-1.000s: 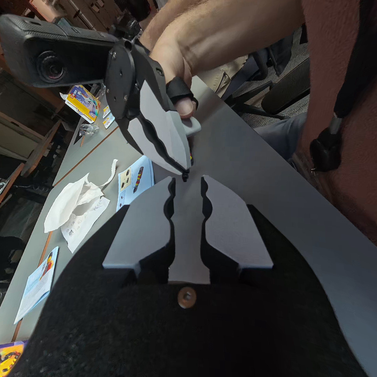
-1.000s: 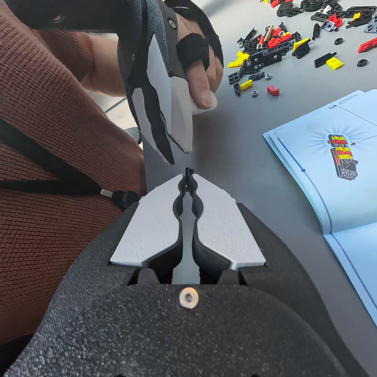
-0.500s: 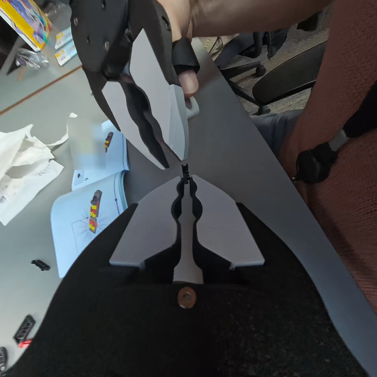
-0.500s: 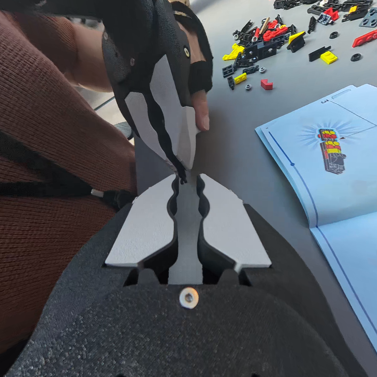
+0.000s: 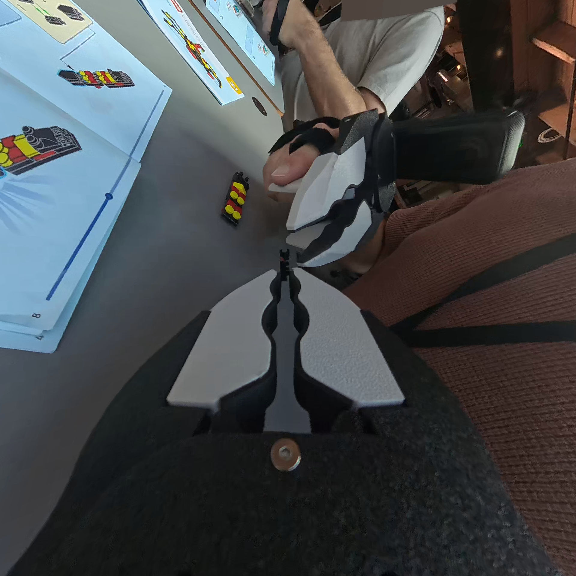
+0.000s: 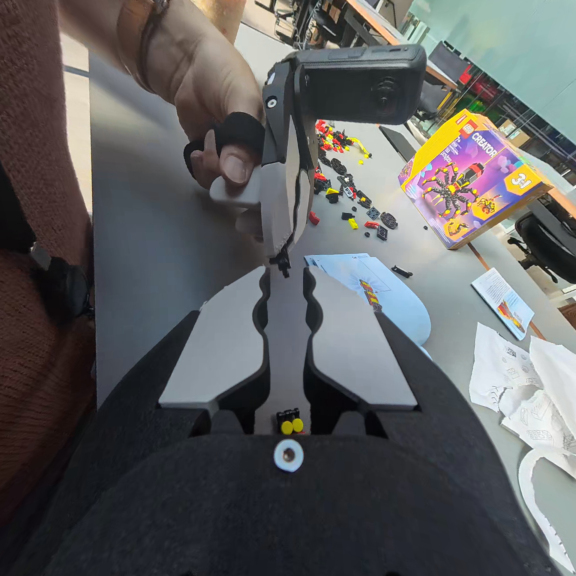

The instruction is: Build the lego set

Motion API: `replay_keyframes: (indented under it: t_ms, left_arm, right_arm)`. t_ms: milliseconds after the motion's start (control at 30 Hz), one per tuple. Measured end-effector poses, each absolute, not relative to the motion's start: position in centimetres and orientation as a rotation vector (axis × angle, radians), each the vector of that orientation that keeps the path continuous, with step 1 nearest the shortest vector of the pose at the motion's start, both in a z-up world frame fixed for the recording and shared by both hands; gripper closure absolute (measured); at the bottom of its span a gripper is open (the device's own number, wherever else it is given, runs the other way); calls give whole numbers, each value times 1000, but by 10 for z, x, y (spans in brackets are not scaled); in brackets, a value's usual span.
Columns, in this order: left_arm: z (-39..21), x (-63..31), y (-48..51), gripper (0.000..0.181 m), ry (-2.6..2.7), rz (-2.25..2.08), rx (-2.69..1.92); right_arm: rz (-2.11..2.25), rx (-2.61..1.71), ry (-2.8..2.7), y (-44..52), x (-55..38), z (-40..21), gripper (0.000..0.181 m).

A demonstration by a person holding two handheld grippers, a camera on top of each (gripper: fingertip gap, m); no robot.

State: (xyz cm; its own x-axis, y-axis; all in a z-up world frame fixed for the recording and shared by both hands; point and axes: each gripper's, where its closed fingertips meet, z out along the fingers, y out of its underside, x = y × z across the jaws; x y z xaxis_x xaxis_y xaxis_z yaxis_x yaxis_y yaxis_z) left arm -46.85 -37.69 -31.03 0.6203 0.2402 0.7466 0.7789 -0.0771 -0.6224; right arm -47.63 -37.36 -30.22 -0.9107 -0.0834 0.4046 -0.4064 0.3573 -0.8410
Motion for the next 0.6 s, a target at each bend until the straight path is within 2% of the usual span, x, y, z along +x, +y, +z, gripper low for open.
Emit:
replay_keyframes:
  t_ms: [333,433,600]
  left_arm:
    - [-312,-460,-373,173,-876,-638,-1598]
    - [-319,-463,-390,165,-887,-485,-1709]
    - [-322,-467,-421,164,-901,-275,-1812]
  right_arm:
    - [1524,567,-2368,-383,-469,-313,174]
    - [1402,516,-2550,-381,-471,-332,174]
    - [1135,362,-2878,-381,-469,-369,174]
